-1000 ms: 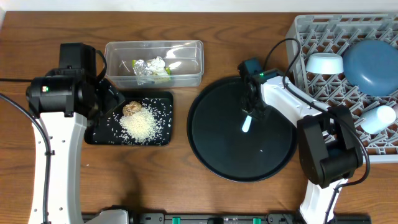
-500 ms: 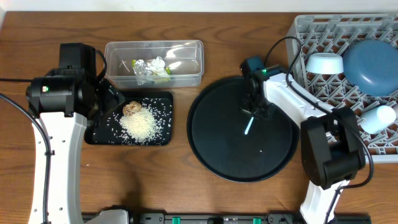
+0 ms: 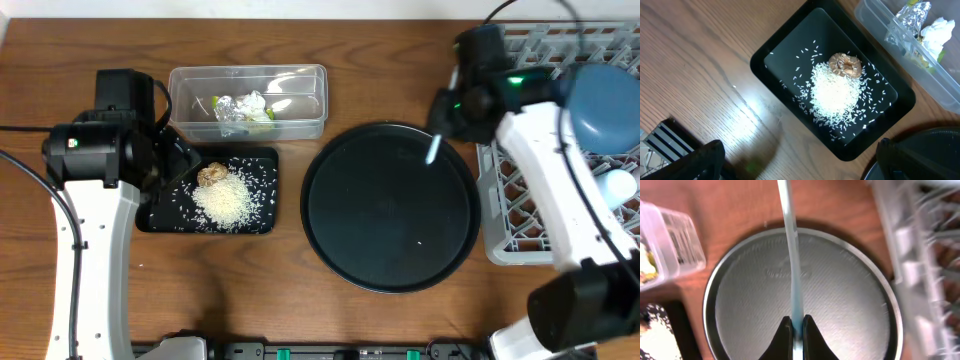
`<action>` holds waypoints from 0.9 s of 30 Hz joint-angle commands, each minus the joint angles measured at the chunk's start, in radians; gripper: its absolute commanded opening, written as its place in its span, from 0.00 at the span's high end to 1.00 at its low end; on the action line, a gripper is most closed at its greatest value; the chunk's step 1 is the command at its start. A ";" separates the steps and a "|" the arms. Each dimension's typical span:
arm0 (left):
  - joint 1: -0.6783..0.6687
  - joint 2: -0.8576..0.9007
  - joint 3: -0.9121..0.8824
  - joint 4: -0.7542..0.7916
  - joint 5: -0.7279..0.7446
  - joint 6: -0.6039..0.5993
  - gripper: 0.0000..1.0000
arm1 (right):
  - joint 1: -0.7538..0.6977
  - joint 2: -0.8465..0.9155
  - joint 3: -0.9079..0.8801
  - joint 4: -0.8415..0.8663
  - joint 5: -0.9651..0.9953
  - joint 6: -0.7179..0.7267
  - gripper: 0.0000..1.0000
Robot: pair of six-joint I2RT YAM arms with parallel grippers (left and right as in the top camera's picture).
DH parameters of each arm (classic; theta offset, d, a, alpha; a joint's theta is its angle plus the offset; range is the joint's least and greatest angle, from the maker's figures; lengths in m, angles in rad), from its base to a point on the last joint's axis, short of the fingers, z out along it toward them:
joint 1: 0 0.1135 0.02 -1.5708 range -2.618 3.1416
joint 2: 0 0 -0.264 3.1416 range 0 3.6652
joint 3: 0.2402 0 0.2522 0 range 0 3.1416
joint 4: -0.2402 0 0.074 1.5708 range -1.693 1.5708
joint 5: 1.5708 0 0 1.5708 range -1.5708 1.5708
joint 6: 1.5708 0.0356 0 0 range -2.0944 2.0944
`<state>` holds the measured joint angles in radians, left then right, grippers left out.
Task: Sort waste into correct bins and load items into the dishwasher rack
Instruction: 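Lift the spatula and insert it upright into the rack, then open the right gripper to release the spatula in the rack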
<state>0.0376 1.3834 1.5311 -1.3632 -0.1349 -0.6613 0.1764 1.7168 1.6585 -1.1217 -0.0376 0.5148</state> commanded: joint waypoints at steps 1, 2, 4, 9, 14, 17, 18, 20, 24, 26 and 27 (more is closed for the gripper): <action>0.003 0.003 0.004 -0.004 -0.016 -0.006 0.02 | -0.089 -0.017 0.036 -0.004 0.004 -0.130 0.99; 0.003 0.003 0.004 -0.003 -0.016 -0.006 0.02 | -0.116 -0.017 0.041 -0.003 0.004 -0.169 0.99; 0.003 0.003 0.004 0.000 -0.016 -0.006 0.02 | -0.165 -0.013 0.041 0.001 0.016 -0.259 0.99; 0.003 0.003 0.004 0.003 -0.016 -0.006 0.02 | -0.249 0.007 0.040 0.008 0.045 -0.405 0.99; 0.003 0.003 0.004 0.003 -0.016 -0.006 0.02 | -0.305 0.057 0.040 0.029 0.045 -0.513 0.99; 0.003 0.003 0.004 0.003 -0.016 -0.006 0.02 | -0.322 0.102 0.040 0.038 0.050 -0.524 0.99; 0.003 0.003 0.004 0.003 -0.016 -0.006 0.02 | -0.328 0.118 0.040 0.041 0.049 -0.524 0.99; 0.003 0.003 0.004 0.003 -0.016 -0.006 0.02 | -0.337 0.151 0.040 0.046 0.049 -0.524 0.99; 0.003 0.003 0.004 0.004 -0.016 -0.006 0.02 | -0.344 0.190 0.040 0.056 0.049 -0.532 0.99; 0.003 0.003 0.004 0.010 -0.016 -0.006 0.02 | -0.343 0.194 0.040 0.058 0.049 -0.532 0.98; 0.003 0.003 0.004 0.013 -0.016 -0.006 0.02 | -0.343 0.194 0.040 0.061 0.048 -0.532 0.98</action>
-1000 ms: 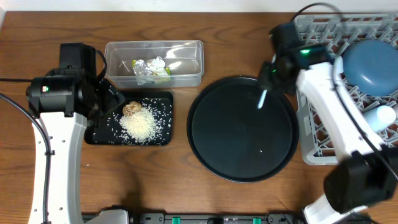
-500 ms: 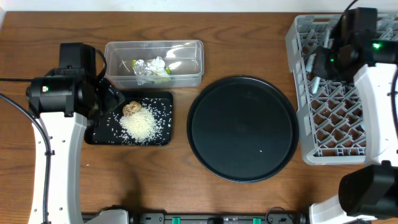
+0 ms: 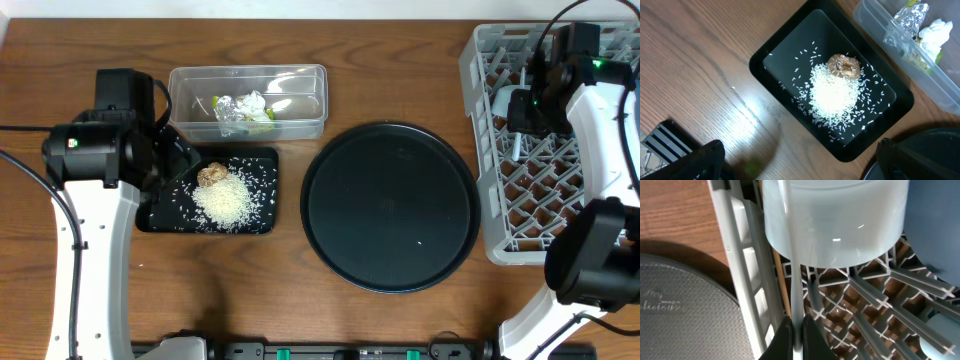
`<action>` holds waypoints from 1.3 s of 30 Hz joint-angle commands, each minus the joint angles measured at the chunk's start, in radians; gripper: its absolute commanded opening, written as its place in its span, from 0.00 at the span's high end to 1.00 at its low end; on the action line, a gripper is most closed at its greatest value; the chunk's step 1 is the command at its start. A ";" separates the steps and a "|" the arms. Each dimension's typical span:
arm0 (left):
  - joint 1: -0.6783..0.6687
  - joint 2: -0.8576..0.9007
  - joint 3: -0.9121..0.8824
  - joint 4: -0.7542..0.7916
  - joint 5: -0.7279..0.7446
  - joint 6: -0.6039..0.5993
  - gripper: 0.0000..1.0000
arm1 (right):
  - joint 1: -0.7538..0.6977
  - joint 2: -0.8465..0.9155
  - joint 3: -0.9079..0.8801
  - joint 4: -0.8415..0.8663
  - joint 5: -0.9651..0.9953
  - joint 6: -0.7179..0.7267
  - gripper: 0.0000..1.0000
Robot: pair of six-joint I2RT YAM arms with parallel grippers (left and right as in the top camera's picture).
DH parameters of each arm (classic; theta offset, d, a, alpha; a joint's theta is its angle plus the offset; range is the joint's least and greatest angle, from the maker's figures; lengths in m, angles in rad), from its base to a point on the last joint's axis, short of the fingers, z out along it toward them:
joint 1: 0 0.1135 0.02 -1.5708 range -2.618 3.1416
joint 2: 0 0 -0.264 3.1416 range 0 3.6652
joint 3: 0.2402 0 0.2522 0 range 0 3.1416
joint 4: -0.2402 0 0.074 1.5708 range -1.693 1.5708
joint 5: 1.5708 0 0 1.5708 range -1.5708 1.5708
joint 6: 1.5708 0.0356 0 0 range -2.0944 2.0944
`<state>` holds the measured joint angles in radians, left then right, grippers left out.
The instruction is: Sort waste into correct bins and load items into the dishwasher rack
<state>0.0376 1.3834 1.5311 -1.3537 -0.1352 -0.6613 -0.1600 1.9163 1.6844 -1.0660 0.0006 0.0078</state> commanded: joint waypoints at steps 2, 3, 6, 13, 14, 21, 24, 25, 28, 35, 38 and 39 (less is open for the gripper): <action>0.003 0.003 0.004 0.009 -0.015 -0.007 0.02 | -0.005 -0.006 0.015 0.008 0.010 -0.025 0.95; 0.003 0.003 0.004 0.012 -0.015 -0.007 0.02 | -0.002 -0.006 0.015 0.007 0.010 -0.025 0.94; 0.003 0.003 0.004 0.012 -0.015 -0.006 0.02 | 0.011 -0.006 0.015 0.000 0.010 -0.025 0.86; 0.003 0.003 0.004 0.011 -0.015 -0.006 0.02 | 0.032 -0.007 0.016 -0.016 0.009 -0.019 0.73; 0.003 0.003 0.004 0.011 -0.015 -0.006 0.02 | 0.033 -0.007 0.018 -0.024 0.010 -0.005 0.73; 0.003 0.003 0.004 0.011 -0.015 -0.006 0.02 | 0.036 -0.007 0.148 -0.195 -0.146 0.013 0.55; 0.003 0.003 0.004 0.012 -0.015 -0.006 0.02 | 0.051 -0.007 0.238 -0.312 -0.253 -0.006 0.50; 0.003 0.003 0.004 0.012 -0.015 -0.006 0.02 | 0.059 -0.010 0.264 -0.348 -0.281 -0.012 0.50; 0.003 0.003 0.004 0.011 -0.015 -0.006 0.02 | 0.090 -0.036 0.301 -0.407 -0.301 0.008 0.51; 0.003 0.003 0.004 0.011 -0.015 -0.006 0.02 | 0.182 -0.163 0.296 -0.566 -0.301 0.036 0.58; 0.003 0.003 0.004 0.011 -0.015 -0.006 0.02 | 0.245 -0.221 0.284 -0.615 -0.297 0.037 0.58; 0.003 0.003 0.004 0.011 -0.015 -0.006 0.02 | 0.275 -0.246 0.273 -0.630 -0.290 0.041 0.58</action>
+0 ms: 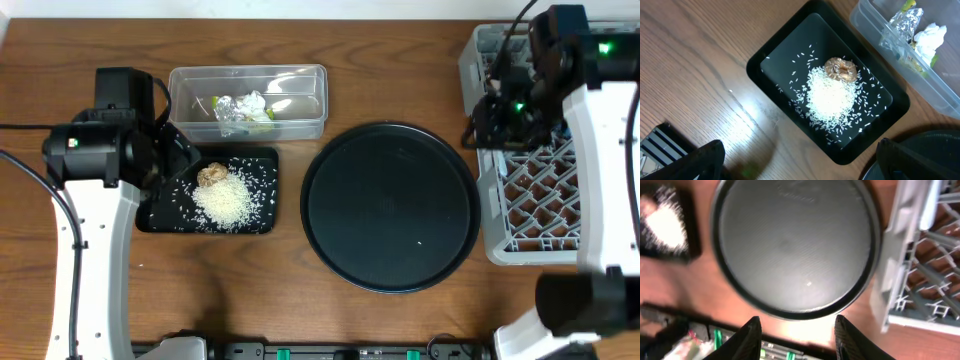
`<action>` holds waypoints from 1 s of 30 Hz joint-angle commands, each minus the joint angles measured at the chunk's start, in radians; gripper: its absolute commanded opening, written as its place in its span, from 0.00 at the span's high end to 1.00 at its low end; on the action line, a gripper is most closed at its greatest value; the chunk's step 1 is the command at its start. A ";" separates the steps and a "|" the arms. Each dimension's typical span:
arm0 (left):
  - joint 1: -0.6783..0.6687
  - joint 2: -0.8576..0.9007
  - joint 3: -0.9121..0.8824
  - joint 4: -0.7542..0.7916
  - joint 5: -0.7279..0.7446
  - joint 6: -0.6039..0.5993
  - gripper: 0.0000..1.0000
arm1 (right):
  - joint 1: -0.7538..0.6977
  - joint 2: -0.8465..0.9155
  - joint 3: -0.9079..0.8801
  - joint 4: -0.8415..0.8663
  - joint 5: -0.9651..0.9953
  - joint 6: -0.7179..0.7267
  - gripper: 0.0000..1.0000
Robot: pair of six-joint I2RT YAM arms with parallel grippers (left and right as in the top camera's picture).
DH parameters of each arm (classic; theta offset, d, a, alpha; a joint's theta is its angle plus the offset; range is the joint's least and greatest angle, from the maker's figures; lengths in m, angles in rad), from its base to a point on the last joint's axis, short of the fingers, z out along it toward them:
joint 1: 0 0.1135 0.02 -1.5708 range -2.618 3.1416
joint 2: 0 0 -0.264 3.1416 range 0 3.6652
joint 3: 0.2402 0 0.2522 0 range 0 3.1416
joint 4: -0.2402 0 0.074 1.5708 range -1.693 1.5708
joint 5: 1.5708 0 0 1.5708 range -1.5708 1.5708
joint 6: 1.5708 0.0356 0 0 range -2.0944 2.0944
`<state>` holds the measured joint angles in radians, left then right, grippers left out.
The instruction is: Sort waste into correct bins and load items into the dishwasher rack
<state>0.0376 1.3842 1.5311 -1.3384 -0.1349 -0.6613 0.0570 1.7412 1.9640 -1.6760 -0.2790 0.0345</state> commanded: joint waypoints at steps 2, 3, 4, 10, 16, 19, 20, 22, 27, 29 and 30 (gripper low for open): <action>0.003 0.002 0.004 -0.004 -0.016 -0.006 0.02 | 0.114 -0.117 -0.043 -0.018 0.000 0.049 0.57; 0.003 0.002 0.004 -0.004 -0.016 -0.006 0.02 | 0.154 -0.151 -0.076 -0.009 0.015 0.084 0.57; 0.003 0.002 0.004 -0.004 -0.016 -0.006 0.02 | 0.177 -0.169 -0.097 -0.002 0.031 0.106 0.57; 0.003 0.002 0.004 -0.004 -0.016 -0.006 0.02 | 0.357 -0.297 -0.286 0.065 0.215 0.381 0.01; 0.003 0.002 0.004 -0.004 -0.016 -0.006 0.02 | 0.447 -0.307 -0.357 0.063 0.212 0.432 0.01; 0.003 0.002 0.004 -0.004 -0.016 -0.006 0.02 | 0.452 -0.305 -0.362 0.061 0.189 0.432 0.01; 0.003 0.002 0.004 -0.004 -0.016 -0.006 0.02 | 0.452 -0.305 -0.362 0.061 0.189 0.432 0.01; 0.003 0.002 0.004 -0.004 -0.016 -0.006 0.02 | 0.452 -0.305 -0.362 0.060 0.188 0.432 0.01; 0.003 0.002 0.004 -0.004 -0.016 -0.006 0.02 | 0.452 -0.305 -0.362 0.037 0.194 0.416 0.01; 0.003 0.002 0.004 -0.004 -0.016 -0.006 0.02 | 0.452 -0.305 -0.362 0.015 0.193 0.416 0.01; 0.003 0.002 0.004 -0.004 -0.016 -0.006 0.02 | 0.452 -0.305 -0.362 0.011 0.194 0.415 0.01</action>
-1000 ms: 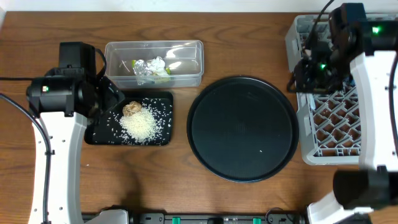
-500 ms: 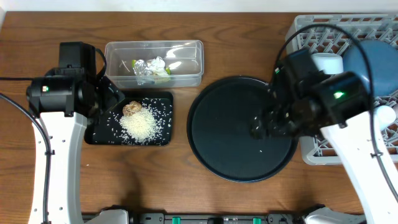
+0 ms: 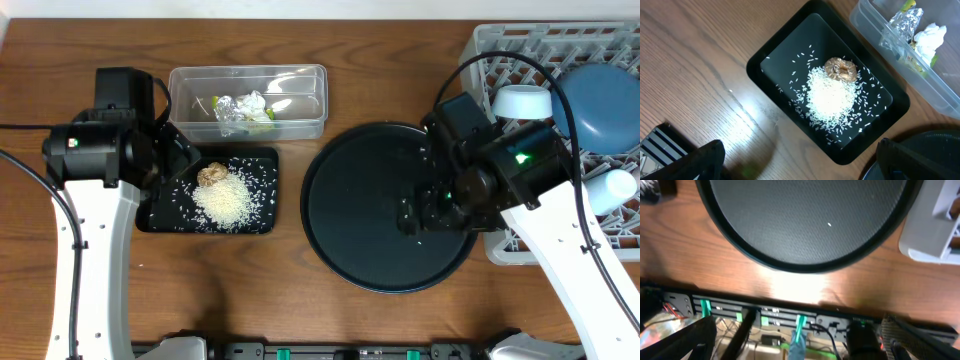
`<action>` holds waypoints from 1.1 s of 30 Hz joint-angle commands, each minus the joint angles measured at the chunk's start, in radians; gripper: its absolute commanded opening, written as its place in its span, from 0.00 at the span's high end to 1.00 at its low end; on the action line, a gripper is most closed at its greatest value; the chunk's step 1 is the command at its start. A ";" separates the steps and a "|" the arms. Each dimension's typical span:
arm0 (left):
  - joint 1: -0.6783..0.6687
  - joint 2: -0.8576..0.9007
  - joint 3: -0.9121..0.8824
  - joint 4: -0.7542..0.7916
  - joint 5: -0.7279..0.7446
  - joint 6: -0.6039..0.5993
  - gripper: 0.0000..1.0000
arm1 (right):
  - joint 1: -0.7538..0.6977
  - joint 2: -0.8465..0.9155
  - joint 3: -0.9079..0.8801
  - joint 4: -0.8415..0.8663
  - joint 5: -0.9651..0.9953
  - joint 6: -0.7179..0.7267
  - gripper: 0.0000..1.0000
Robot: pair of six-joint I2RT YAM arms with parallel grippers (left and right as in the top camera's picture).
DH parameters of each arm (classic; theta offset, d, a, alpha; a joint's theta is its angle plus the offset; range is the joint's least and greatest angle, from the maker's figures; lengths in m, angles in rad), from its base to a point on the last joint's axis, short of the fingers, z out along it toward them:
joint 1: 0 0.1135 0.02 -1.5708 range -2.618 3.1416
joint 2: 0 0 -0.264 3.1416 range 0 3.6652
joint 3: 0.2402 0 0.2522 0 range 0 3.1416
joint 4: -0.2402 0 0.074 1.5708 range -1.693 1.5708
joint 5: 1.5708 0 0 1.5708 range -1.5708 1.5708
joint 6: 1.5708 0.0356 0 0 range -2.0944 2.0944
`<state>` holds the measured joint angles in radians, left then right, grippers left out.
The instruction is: Sort waste into correct bins and load items into the dishwasher rack
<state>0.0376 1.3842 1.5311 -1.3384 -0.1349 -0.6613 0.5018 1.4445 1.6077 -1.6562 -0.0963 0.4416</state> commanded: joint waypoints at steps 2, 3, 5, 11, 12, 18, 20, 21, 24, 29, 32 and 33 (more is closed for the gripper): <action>0.003 0.002 0.004 -0.004 -0.016 -0.006 0.02 | 0.007 -0.008 -0.006 -0.004 0.012 -0.008 0.01; 0.003 0.002 0.004 -0.004 -0.016 -0.006 0.02 | 0.007 -0.007 -0.008 0.013 0.012 -0.029 0.01; 0.003 0.002 0.004 -0.004 -0.016 -0.006 0.02 | 0.007 -0.007 -0.016 0.056 0.011 -0.068 0.01; 0.003 0.002 0.004 -0.004 -0.016 -0.006 0.02 | 0.007 -0.078 -0.133 0.375 -0.011 -0.266 0.01; 0.003 0.002 0.004 -0.004 -0.016 -0.006 0.02 | 0.007 -0.100 -0.169 0.430 -0.027 -0.296 0.01; 0.003 0.002 0.004 -0.004 -0.016 -0.006 0.02 | -0.017 -0.253 -0.405 0.692 -0.084 -0.351 0.01; 0.003 0.002 0.004 -0.004 -0.016 -0.006 0.02 | -0.037 -0.319 -0.496 0.795 -0.106 -0.354 0.01; 0.003 0.002 0.004 -0.004 -0.016 -0.006 0.02 | -0.048 -0.350 -0.536 0.843 -0.119 -0.354 0.01; 0.003 0.002 0.004 -0.004 -0.016 -0.006 0.02 | -0.095 -0.454 -0.671 1.005 -0.179 -0.383 0.01; 0.003 0.002 0.004 -0.004 -0.016 -0.006 0.02 | -0.189 -0.639 -0.898 1.262 -0.344 -0.519 0.01; 0.003 0.002 0.004 -0.004 -0.016 -0.006 0.02 | -0.238 -0.752 -1.021 1.394 -0.378 -0.518 0.01; 0.003 0.002 0.004 -0.004 -0.016 -0.006 0.02 | -0.253 -0.790 -1.060 1.433 -0.379 -0.518 0.01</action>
<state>0.0376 1.3842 1.5307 -1.3380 -0.1352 -0.6613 0.2871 0.7334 0.6277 -0.2714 -0.3950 -0.0246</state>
